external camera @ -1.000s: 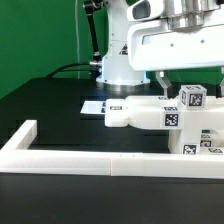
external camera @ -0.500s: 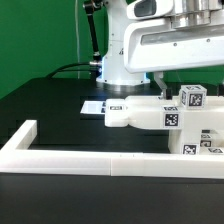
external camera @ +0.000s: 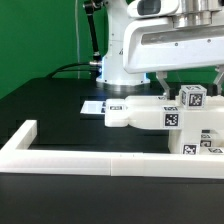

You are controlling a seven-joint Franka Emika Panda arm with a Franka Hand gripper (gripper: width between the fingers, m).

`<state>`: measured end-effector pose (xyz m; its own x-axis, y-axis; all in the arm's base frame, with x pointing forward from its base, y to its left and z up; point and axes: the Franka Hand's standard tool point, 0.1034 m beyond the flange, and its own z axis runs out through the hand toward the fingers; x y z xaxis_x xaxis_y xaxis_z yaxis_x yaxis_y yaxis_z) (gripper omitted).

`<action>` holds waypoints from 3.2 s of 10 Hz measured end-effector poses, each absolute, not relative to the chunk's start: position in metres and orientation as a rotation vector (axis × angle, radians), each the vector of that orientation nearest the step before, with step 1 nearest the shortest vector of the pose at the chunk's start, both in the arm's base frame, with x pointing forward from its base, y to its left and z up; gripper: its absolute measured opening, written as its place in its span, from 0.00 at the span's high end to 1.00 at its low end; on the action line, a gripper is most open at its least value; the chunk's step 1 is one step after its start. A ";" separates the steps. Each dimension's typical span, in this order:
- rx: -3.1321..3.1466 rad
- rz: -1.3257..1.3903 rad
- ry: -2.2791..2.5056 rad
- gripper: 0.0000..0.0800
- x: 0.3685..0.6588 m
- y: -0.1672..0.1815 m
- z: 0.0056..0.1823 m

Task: Assemble chair

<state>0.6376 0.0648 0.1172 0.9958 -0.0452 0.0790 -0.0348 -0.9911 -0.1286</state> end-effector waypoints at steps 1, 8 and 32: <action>-3.011 -0.123 0.065 0.55 0.638 0.065 0.117; -2.894 -0.074 0.753 0.64 0.638 0.066 0.117; -2.299 0.068 1.794 0.19 0.637 0.069 0.114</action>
Offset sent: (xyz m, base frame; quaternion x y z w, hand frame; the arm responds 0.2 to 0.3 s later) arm 0.0000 0.0000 0.0000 0.0000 0.0000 0.0650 0.9979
